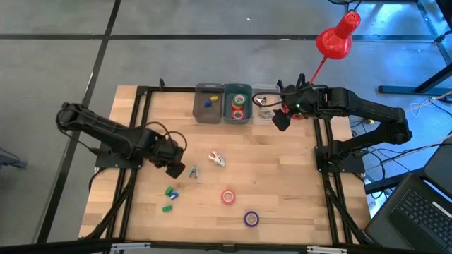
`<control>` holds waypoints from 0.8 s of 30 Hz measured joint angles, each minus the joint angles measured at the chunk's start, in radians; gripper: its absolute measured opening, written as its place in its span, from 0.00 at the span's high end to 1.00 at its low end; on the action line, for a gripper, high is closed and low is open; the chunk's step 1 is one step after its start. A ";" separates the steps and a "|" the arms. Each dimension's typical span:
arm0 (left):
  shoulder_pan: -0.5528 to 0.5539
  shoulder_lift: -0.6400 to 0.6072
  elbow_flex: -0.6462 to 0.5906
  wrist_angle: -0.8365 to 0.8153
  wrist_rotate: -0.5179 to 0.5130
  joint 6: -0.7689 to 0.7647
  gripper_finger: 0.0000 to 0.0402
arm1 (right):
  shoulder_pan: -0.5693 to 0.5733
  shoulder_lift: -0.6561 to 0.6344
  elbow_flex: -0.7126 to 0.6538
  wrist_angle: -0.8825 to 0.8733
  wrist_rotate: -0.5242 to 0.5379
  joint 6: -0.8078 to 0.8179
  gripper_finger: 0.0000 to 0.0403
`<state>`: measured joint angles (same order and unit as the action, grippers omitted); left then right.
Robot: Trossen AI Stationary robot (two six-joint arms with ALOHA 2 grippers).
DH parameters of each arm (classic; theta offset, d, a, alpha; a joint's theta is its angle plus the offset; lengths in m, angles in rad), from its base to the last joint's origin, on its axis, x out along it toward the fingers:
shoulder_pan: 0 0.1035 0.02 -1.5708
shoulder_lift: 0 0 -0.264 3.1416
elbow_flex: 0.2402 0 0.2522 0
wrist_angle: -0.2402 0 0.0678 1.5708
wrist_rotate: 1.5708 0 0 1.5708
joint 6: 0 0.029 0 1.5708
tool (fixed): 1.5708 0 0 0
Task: Pick and place Stapler, Stapler remover, tape
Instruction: Put the top green stapler into the black bin
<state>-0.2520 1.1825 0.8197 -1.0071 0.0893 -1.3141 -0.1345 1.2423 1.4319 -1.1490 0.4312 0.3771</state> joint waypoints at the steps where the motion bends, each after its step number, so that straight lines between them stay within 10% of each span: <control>1: -0.014 0.005 0.000 0.000 -0.003 -0.030 0.37 | 0.000 0.000 0.000 0.000 -0.001 0.000 0.22; 24: -0.304 0.345 0.000 0.220 0.017 -0.308 0.37 | -0.012 0.000 0.000 0.000 -0.006 -0.045 0.22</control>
<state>-0.5556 1.5273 0.8192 -0.7875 0.1059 -1.6217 -0.1465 1.2423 1.4319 -1.1488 0.4252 0.3321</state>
